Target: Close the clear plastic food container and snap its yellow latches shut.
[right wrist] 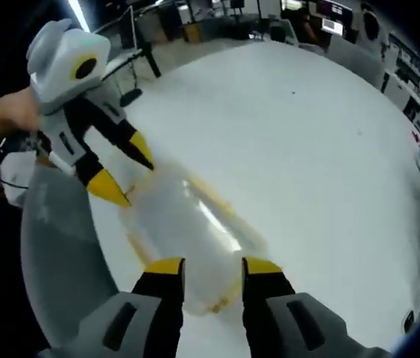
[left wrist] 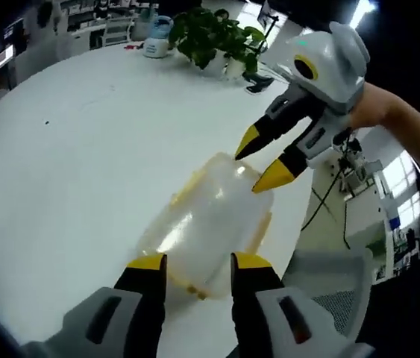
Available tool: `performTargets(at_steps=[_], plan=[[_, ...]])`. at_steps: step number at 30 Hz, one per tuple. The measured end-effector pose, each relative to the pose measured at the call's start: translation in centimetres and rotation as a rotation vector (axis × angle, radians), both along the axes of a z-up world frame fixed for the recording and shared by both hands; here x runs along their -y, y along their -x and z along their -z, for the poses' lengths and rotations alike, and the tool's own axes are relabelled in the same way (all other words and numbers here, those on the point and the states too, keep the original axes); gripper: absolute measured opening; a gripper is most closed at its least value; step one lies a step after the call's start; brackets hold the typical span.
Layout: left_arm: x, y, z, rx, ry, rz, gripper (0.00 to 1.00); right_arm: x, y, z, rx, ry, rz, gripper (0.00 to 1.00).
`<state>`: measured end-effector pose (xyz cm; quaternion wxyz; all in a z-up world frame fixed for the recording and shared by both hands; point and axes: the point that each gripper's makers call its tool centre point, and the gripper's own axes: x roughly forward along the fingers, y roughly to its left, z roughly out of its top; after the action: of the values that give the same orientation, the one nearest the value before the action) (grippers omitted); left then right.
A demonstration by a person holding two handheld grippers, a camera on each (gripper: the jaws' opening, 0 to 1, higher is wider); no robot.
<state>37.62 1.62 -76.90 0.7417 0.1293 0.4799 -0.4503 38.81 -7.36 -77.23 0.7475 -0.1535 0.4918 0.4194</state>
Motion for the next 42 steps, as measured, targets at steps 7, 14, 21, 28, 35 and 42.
performTargets(at_steps=[7, 14, 21, 28, 35, 42], plan=[[0.8, 0.0, -0.1, 0.046, -0.01, 0.06, 0.32, -1.6, -0.1, 0.1, 0.021, 0.004, -0.068, 0.22], [1.8, 0.7, -0.2, 0.091, -0.024, 0.14, 0.3, -3.0, 0.0, 0.2, 0.034, 0.024, -0.152, 0.15], [3.4, 1.1, -0.2, 0.096, -0.009, 0.16, 0.29, -3.9, -0.9, 0.4, 0.059, 0.032, -0.178, 0.1], [3.9, 1.8, 0.6, 0.098, -0.028, 0.18, 0.3, -4.0, -1.5, 0.3, 0.074, 0.033, -0.17, 0.11], [4.5, 2.8, 0.8, 0.099, -0.032, 0.203, 0.3, -3.8, -2.1, 0.5, 0.078, 0.038, -0.156, 0.12], [4.8, 4.5, 1.2, 0.168, -0.075, 0.3, 0.33, -3.6, -3.2, 0.9, 0.089, 0.053, -0.128, 0.23]])
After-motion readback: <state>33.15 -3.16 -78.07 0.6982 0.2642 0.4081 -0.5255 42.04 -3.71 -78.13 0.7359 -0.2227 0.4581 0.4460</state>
